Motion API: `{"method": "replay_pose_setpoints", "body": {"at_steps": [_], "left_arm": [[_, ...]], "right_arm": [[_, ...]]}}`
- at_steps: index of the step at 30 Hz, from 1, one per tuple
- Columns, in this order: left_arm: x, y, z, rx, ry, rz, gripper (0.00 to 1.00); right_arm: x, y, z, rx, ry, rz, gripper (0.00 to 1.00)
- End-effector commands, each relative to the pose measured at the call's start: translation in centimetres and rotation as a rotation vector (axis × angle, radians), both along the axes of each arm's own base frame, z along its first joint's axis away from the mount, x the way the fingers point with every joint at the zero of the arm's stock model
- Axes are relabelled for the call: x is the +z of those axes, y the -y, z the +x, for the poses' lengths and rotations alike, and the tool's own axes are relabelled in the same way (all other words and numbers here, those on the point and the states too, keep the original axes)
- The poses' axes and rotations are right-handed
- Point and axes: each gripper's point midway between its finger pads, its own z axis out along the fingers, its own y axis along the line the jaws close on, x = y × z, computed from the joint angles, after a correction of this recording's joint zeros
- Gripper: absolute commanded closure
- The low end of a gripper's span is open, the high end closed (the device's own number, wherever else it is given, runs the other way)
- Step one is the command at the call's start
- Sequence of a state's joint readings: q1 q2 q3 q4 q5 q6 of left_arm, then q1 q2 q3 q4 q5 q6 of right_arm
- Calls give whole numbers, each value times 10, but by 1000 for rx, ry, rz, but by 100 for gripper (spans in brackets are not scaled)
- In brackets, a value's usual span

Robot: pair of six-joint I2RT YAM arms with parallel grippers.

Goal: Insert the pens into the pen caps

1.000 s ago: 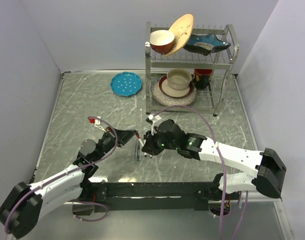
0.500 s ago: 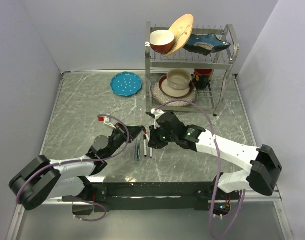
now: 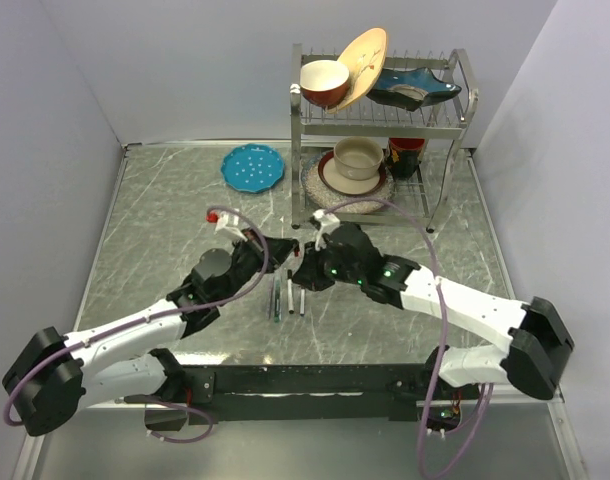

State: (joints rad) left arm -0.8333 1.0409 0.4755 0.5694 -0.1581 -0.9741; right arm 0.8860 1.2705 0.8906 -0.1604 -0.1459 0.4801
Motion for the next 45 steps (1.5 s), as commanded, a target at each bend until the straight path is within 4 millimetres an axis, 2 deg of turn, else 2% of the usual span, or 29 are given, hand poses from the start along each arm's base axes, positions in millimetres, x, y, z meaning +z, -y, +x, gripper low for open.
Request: {"method": "replay_pose_setpoints", "body": {"at_steps": [1,2,3,4,5,6,7,9,10,12,13,16,17,22,24,28,33,37,38,41,44,45], "left_arm": [[-59,21,-48,-257,-184,294,99],[-55,15,-36,-225,-180,300,99],[-56,10,-31,-210,-181,330,99],[-44,8,-23,-194,-165,335,99],[-43,2,-13,-166,-166,354,99],[-43,-4,-6,-149,-148,393,99],[-42,-10,-2,-137,-163,433,99],[-50,-25,11,-89,-169,528,99],[-55,-33,13,-71,-193,567,99],[-63,-49,22,-36,-202,625,99],[-71,-58,23,-16,-227,661,99],[-92,-78,33,41,-285,756,99],[-99,-85,35,54,-305,781,99],[-132,-95,42,70,-392,835,99],[-141,-92,43,62,-411,828,99],[-173,-91,42,44,-482,865,96],[-194,-89,42,38,-530,871,92],[-196,-91,41,50,-546,859,80],[-196,-91,41,48,-548,858,73],[-191,-94,41,61,-550,854,59],[-174,-94,41,72,-517,830,47],[-159,-93,42,74,-484,805,45]], "right_arm": [[119,6,37,-172,272,439,80],[113,11,32,-171,259,437,71],[91,18,24,-174,221,404,67],[98,27,14,-167,233,426,61],[95,33,8,-163,230,423,58],[75,40,1,-163,199,389,55],[83,48,-8,-153,219,416,51],[64,59,-20,-152,191,387,42],[70,66,-24,-158,204,408,36],[60,73,-31,-170,185,404,30],[65,77,-34,-171,197,423,21],[65,83,-36,-188,195,433,5],[64,84,-36,-194,191,433,2],[71,90,-37,-217,202,451,0],[71,94,-39,-223,203,445,0],[71,97,-40,-229,212,447,0],[68,98,-38,-238,205,426,0],[69,100,-38,-248,193,401,0],[68,101,-38,-247,189,394,0],[75,107,-37,-278,207,405,0],[79,109,-37,-283,217,405,0],[84,111,-37,-282,230,404,0]]}}
